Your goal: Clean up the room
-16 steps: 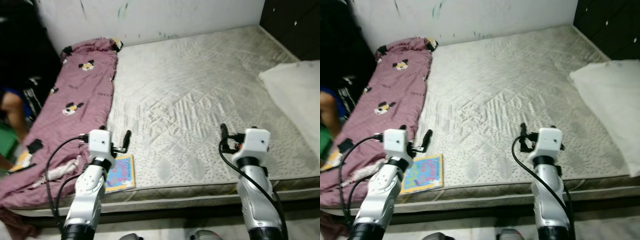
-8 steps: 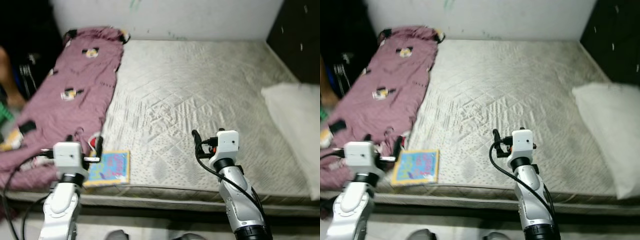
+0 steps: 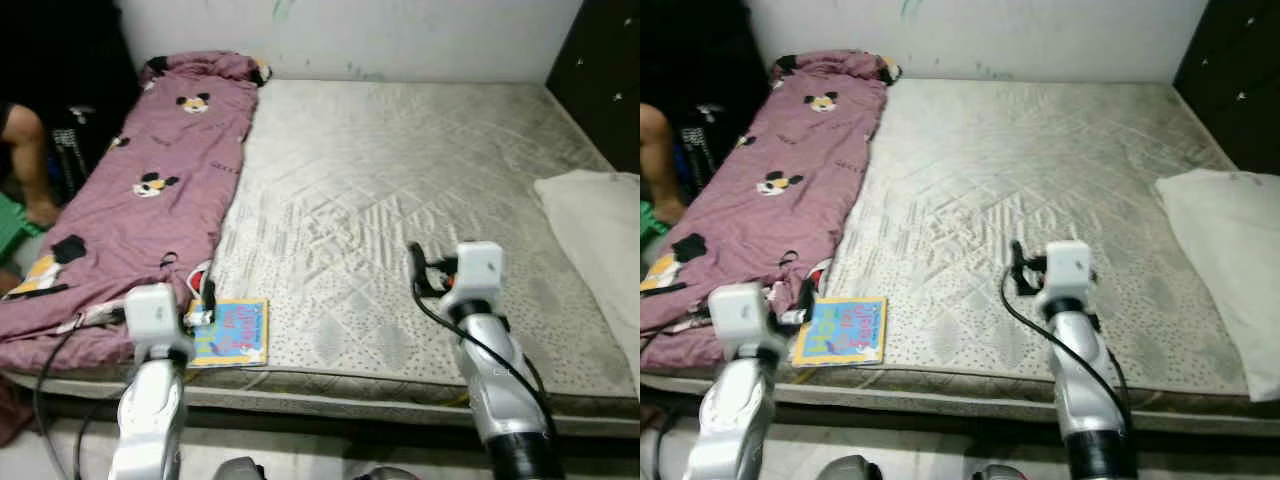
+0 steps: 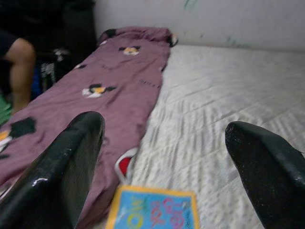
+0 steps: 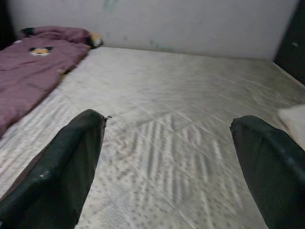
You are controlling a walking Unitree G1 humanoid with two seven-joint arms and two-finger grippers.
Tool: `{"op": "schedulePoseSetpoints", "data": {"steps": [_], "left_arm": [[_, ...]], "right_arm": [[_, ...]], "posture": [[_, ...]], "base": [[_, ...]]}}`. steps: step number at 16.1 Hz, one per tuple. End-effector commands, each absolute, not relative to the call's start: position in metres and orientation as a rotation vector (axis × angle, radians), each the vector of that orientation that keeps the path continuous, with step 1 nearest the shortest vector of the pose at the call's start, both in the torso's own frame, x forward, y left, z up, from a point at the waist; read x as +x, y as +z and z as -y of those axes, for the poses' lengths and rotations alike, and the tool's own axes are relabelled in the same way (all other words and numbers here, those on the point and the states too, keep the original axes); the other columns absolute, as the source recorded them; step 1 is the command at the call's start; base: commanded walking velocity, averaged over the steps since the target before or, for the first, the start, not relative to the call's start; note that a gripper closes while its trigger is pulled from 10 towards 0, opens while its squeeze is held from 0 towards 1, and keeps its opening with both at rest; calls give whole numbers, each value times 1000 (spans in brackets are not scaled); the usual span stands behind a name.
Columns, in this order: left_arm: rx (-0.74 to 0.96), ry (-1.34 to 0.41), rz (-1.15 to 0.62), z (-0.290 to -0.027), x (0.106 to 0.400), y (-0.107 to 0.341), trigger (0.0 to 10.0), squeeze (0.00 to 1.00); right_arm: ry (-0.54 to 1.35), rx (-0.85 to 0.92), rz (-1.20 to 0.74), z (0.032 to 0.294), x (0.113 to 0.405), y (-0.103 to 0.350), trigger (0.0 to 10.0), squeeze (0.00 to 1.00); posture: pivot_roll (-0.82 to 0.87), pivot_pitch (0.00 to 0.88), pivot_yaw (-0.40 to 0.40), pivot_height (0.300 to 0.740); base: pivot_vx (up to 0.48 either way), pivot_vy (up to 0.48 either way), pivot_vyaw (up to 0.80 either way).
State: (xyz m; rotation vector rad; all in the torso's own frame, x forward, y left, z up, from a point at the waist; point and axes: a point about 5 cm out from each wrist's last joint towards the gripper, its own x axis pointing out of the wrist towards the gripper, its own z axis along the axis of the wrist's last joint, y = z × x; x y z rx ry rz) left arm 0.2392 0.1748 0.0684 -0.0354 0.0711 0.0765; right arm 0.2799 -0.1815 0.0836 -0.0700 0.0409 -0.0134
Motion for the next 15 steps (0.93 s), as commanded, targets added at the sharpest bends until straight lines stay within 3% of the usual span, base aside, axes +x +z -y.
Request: {"op": "schedulePoseSetpoints", "data": {"steps": [1,5,7,15], "left_arm": [[-43,27,-98,-164,241,63,10000,0],[-72,-35,-91,-144,251,63,10000,0],[-65,-30,-63,-151,258,71,10000,0],[-40,33,-60,-180,274,76,10000,0]], "right_arm": [[-37,-70,-15,188,281,92,10000,0],[-30,-112,-19,187,280,91,10000,0],[-38,-87,-19,184,283,92,10000,0],[-11,-49,-40,171,292,82,10000,0]], "posture": [[-144,0,57,740],[-156,0,37,740],[-136,0,39,740],[-113,0,71,740]], "base": [[0,0,0],[0,0,-514],[0,0,-606],[0,0,0]]}}
